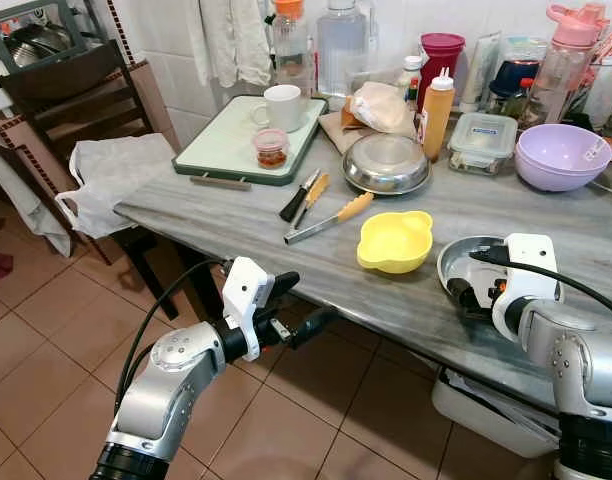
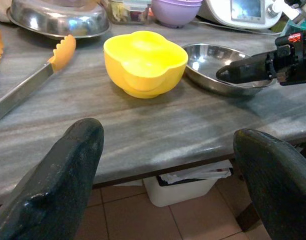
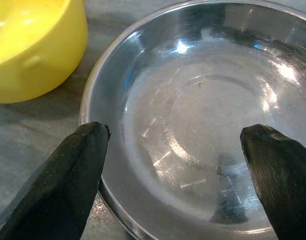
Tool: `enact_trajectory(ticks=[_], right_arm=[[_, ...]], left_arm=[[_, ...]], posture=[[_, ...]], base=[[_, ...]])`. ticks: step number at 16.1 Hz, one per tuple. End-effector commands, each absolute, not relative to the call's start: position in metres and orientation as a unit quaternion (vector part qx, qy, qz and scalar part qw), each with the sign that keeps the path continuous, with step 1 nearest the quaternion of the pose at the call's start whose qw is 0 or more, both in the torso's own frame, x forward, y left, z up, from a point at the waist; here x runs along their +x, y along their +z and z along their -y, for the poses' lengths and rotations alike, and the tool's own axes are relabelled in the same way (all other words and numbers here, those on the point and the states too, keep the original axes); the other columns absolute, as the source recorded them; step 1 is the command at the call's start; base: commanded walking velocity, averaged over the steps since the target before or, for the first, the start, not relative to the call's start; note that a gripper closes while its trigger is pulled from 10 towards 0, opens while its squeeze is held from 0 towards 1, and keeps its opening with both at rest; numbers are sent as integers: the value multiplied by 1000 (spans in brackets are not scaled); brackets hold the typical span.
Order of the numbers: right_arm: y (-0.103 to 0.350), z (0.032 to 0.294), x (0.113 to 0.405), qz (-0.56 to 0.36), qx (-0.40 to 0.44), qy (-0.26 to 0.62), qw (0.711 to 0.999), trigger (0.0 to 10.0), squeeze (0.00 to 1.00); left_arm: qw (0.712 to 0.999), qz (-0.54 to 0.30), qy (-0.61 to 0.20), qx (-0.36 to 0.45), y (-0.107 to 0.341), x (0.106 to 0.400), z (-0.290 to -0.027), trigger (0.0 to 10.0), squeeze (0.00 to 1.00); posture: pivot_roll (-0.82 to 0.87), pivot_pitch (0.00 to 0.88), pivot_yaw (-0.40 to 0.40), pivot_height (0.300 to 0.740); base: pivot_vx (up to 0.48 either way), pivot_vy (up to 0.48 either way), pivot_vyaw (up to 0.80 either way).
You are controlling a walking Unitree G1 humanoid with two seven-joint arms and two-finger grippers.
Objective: Setting the table
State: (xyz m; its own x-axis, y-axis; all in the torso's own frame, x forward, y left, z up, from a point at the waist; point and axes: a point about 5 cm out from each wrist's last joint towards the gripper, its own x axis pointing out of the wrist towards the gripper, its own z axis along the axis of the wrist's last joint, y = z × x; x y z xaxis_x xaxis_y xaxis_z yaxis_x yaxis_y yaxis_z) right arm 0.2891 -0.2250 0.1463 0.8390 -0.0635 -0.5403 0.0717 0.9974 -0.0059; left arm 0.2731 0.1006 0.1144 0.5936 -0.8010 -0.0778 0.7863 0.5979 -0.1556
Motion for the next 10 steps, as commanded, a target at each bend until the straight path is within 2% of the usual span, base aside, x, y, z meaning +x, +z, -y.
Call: enact_trajectory(ticks=[1, 4, 6, 10], right_arm=[[155, 227, 291, -264, -8, -39, 964, 10000, 0], [155, 245, 289, -267, -71, -69, 959, 10000, 0], [153, 250, 287, -276, -79, -75, 955, 10000, 0], [138, 243, 283, -312, -70, -49, 946, 10000, 0]], left_arm=[[890, -66, -448, -46, 118, 273, -102, 10000, 0], [890, -66, -449, -47, 118, 274, -101, 10000, 0], [889, -68, -451, -48, 118, 273, -101, 10000, 0], [886, -72, -455, -49, 116, 272, -99, 10000, 0]], posture=[[-145, 0, 55, 740], [-150, 0, 55, 740], [-155, 0, 56, 740], [-153, 0, 53, 740]], base=[[0, 0, 0], [0, 0, 0], [0, 0, 0], [0, 0, 0]])
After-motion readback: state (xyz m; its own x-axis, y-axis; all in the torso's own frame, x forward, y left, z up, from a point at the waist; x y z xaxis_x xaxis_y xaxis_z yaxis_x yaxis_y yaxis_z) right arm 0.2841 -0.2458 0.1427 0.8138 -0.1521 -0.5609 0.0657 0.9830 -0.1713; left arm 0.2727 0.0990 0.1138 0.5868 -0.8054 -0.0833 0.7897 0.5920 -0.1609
